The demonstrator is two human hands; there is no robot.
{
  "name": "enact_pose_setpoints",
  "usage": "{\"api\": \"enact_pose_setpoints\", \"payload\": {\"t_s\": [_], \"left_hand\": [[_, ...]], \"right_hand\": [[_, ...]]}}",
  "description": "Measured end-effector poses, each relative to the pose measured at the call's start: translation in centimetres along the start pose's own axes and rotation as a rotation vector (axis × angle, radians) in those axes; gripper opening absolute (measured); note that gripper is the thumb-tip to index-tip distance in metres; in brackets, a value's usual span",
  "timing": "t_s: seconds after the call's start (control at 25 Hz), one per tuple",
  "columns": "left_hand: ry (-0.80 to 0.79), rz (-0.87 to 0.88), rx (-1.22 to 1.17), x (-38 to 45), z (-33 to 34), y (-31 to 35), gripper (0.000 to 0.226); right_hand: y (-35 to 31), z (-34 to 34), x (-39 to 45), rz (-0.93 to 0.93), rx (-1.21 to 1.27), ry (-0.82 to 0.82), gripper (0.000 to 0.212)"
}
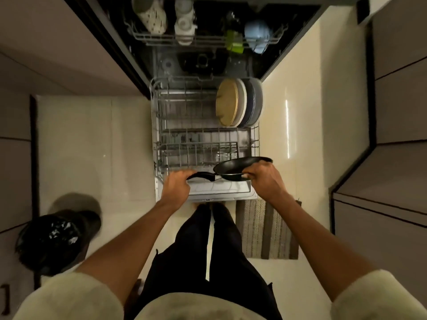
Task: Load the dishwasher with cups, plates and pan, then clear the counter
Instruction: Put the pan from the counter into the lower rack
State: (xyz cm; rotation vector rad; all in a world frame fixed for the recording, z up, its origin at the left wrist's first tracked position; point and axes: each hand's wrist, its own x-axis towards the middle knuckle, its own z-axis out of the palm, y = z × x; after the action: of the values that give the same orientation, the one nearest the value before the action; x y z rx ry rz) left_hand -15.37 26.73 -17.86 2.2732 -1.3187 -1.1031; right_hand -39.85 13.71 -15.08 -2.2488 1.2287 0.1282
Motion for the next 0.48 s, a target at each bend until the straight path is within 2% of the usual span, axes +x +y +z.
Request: {"api": "enact_pose_setpoints", "payload": {"t_s": [0.16, 0.48], "left_hand": [[-0.076, -0.127, 0.048, 2.9, 3.4, -3.0, 0.069], [-0.298, -0.215, 0.143, 8.7, 8.0, -6.9, 0.069]], "right_hand": [[2.1, 5.0, 3.1, 0.025, 0.031, -0.089, 0.014], [4.7, 11.7, 7.0, 0.142, 0.063, -0.200, 0.022]]}}
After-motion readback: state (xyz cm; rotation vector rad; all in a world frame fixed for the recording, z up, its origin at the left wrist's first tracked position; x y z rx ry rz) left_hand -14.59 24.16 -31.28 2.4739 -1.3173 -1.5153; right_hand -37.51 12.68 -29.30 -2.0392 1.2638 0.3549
